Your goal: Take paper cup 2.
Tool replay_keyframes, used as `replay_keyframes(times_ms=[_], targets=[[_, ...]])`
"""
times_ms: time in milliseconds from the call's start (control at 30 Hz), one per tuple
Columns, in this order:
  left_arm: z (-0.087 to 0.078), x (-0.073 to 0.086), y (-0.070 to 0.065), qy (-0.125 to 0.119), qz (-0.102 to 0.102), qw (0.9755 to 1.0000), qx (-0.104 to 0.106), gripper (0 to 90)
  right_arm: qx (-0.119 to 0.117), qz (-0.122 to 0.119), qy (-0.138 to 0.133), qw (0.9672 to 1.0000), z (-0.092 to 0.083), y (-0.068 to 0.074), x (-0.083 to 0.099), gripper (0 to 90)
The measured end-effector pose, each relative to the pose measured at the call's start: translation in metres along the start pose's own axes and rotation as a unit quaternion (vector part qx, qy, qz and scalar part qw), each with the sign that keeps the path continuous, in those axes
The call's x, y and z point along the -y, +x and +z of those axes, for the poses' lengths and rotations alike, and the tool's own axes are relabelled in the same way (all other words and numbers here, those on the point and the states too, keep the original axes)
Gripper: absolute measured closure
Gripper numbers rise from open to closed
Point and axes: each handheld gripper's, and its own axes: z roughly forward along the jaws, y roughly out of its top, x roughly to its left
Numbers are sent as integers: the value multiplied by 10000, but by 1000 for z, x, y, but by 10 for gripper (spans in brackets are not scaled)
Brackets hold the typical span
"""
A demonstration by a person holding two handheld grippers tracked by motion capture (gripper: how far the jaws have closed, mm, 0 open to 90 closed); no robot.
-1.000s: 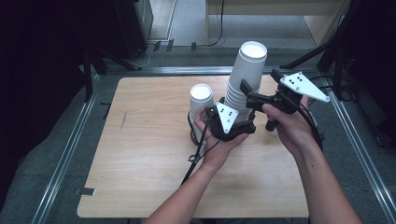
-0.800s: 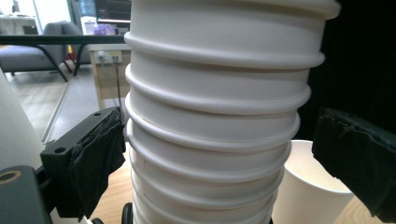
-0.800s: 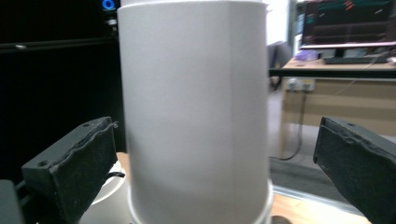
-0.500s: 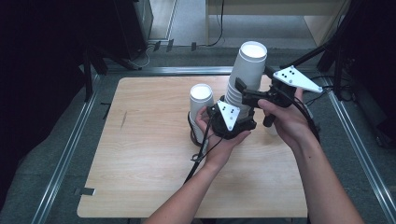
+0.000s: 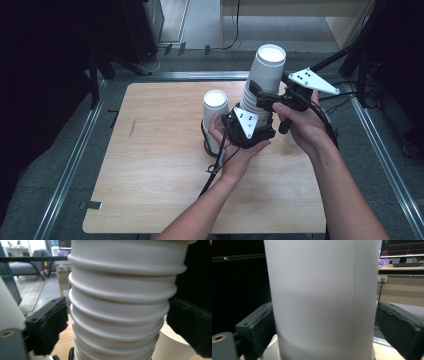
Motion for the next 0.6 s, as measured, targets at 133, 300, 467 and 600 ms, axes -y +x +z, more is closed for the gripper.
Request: replay_keyframes(times_ms=[133, 300, 467, 600], targets=[[4, 0, -2, 79, -18, 10000, 13, 23, 15, -58, -33, 10000, -1, 2, 0, 126], [5, -1, -3, 124, 59, 9999, -33, 25, -4, 31, -95, 9999, -2, 2, -1, 131], [5, -1, -2, 143, 69, 9999, -32, 37, 42, -46, -148, 9999, -3, 3, -2, 139], [4, -1, -2, 149, 83, 9998, -35, 41, 49, -50, -210, 9998, -3, 4, -5, 142]])
